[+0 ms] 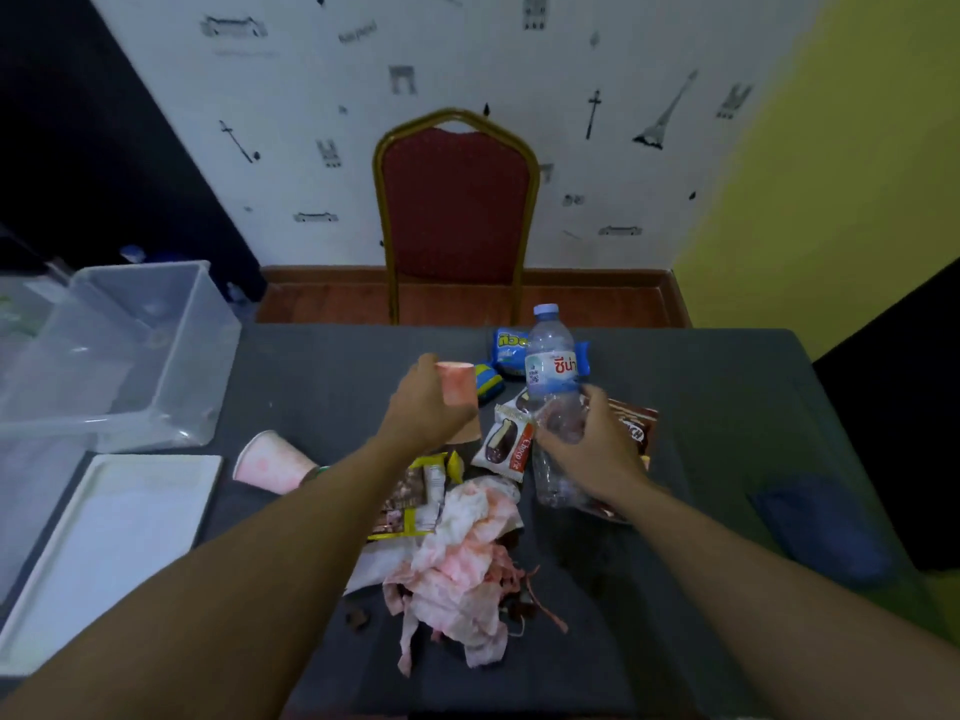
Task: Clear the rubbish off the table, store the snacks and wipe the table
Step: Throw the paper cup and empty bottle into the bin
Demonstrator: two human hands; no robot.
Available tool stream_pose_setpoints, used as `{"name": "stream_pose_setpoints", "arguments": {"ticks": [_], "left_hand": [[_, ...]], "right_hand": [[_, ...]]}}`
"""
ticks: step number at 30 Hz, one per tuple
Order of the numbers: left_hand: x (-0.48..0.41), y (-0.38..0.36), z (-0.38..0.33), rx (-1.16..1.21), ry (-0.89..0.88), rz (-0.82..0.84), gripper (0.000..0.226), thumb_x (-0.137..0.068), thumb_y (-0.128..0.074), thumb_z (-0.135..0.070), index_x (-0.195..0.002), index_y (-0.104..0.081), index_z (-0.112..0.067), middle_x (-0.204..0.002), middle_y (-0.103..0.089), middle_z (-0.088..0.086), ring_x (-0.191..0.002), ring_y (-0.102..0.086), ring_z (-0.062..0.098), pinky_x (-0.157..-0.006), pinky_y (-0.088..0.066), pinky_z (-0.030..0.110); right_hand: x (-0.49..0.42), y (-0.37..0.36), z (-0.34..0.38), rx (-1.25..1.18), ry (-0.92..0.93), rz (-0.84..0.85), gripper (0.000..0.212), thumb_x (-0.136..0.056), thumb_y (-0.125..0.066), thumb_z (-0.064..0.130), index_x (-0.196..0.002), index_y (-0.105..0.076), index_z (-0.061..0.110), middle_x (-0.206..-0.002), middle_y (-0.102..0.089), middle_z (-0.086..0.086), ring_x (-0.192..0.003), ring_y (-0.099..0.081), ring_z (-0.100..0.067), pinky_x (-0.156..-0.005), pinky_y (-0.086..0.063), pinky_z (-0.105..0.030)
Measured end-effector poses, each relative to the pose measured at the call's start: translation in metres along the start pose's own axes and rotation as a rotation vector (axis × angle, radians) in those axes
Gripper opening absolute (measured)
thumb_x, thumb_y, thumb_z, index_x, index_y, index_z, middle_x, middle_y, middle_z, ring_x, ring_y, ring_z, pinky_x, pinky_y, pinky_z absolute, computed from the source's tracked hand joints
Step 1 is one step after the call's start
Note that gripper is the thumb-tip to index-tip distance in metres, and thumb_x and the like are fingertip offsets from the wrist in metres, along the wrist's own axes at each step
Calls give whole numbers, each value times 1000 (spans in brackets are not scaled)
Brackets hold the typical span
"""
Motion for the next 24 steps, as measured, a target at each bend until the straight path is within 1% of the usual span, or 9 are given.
{"name": "stream_pose_setpoints", "arguments": {"ticks": [2,4,6,8,13,17,19,21,24], "left_hand": [[3,17,-4,55,-6,-54,61,-77,-77,-31,-124,-43,-13,-111,-55,5,-94,-56,25,-77,-49,41],[6,33,-6,77,-20,-100,64,-77,-77,-32,-126,-41,-14,-113,-55,4,-95,-57,26,-81,-52,44],[10,50,-4,83,-27,-166,63,-76,-77,-32,-126,-42,-15,-113,-57,3,-97,-58,26,-82,-51,41],[14,69,0,86,-30,-240,61,-76,-76,-31,-126,-45,-15,-114,-58,2,-99,-58,25,-84,-48,36],[18,116,21,28,-23,-350,72,-80,-74,-37,-139,-41,-14,-130,-55,10,-116,-54,29,-96,-46,39],[17,155,46,-3,18,-403,84,-83,-71,-45,-150,-31,-13,-141,-50,11,-126,-50,30,-102,-42,39],[17,175,60,13,20,-426,80,-79,-68,-54,-144,-37,-21,-134,-55,6,-121,-55,27,-99,-47,38],[16,195,76,42,14,-445,70,-76,-65,-61,-133,-43,-29,-124,-60,0,-111,-60,23,-94,-53,42],[15,222,98,54,-3,-471,57,-82,-71,-48,-128,-46,-26,-123,-62,0,-109,-61,22,-91,-53,38]], "right_hand": [[-7,0,13,-12,46,7,85,-83,-76,48,-148,-25,28,-124,-60,4,-103,-63,-17,-83,-51,-38],[-12,-2,27,-35,82,19,84,-84,-76,46,-148,-24,30,-121,-61,4,-102,-65,-19,-87,-55,-45],[-18,-7,41,-7,123,23,78,-84,-75,46,-144,-28,32,-114,-62,5,-100,-66,-22,-87,-56,-48],[-21,-11,58,17,169,23,68,-85,-74,45,-139,-35,33,-110,-63,4,-97,-66,-22,-85,-56,-46],[-27,-30,101,-15,271,37,59,-86,-75,42,-135,-42,35,-108,-64,7,-96,-65,-15,-77,-50,-34],[-30,-53,138,-23,335,53,58,-86,-74,42,-135,-42,38,-112,-63,7,-94,-64,-12,-76,-55,-37],[-34,-66,156,-21,350,51,58,-86,-73,44,-134,-42,39,-112,-64,9,-93,-64,-10,-77,-57,-39],[-37,-81,174,-23,366,49,57,-85,-74,45,-133,-44,39,-110,-65,10,-95,-64,-11,-80,-57,-40],[-39,-104,202,-32,388,29,55,-84,-75,44,-132,-48,37,-101,-63,14,-95,-65,-13,-80,-56,-39]]}}
Point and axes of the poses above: each hand's wrist, its own x-axis away from the middle knuckle, its own y-axis out of the back of the hand, z = x × y, the point moved 8 cm from there along -x, towards the middle knuckle
